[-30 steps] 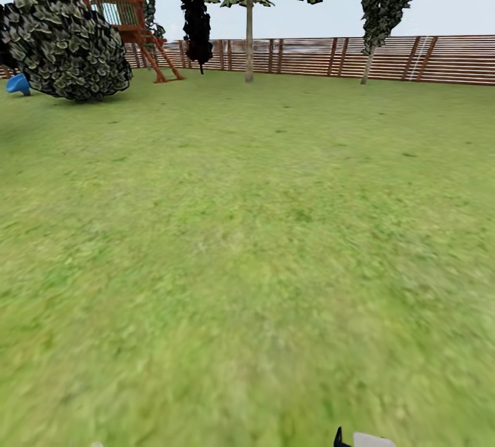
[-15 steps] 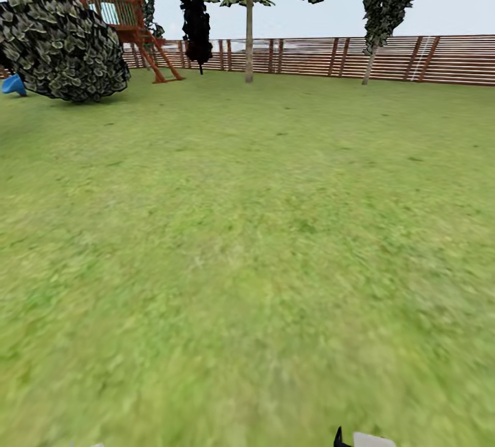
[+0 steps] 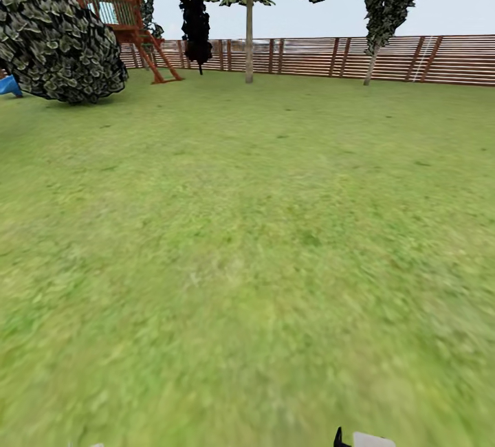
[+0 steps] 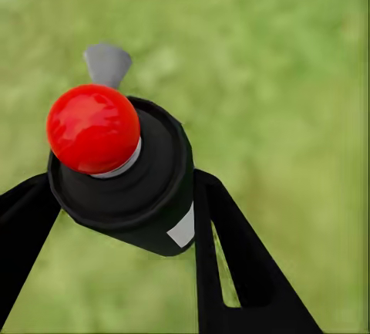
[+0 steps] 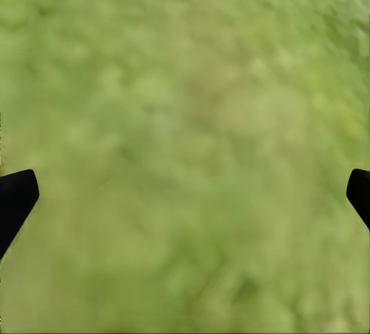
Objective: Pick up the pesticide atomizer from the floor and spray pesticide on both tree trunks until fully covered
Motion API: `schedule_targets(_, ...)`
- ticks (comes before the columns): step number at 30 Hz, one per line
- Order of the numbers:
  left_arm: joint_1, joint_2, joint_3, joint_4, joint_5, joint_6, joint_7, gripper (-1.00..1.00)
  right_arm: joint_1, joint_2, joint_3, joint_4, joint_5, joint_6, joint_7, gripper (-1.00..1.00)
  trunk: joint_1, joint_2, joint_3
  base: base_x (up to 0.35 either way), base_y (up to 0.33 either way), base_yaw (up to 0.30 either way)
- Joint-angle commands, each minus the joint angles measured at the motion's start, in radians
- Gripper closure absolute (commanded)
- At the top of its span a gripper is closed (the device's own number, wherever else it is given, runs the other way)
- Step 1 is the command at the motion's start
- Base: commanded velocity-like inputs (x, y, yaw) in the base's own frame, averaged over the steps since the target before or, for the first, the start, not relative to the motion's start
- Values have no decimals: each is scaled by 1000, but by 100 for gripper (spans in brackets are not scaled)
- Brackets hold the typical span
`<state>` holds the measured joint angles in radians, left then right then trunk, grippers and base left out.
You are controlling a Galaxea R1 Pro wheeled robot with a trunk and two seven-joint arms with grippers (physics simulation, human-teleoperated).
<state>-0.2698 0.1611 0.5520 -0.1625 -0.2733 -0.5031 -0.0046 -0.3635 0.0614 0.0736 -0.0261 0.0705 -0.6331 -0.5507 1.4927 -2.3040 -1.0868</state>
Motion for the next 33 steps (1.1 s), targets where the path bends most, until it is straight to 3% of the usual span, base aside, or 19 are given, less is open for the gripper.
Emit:
schedule_targets(1,0,0,0,0,0,0,0,100,0,0,0,0,0,0,0,-100,0,0,0,339,0,0)
schedule_targets(33,1,0,0,0,0,0,0,100,0,0,0,0,0,0,0,-100,0,0,0,339,0,0)
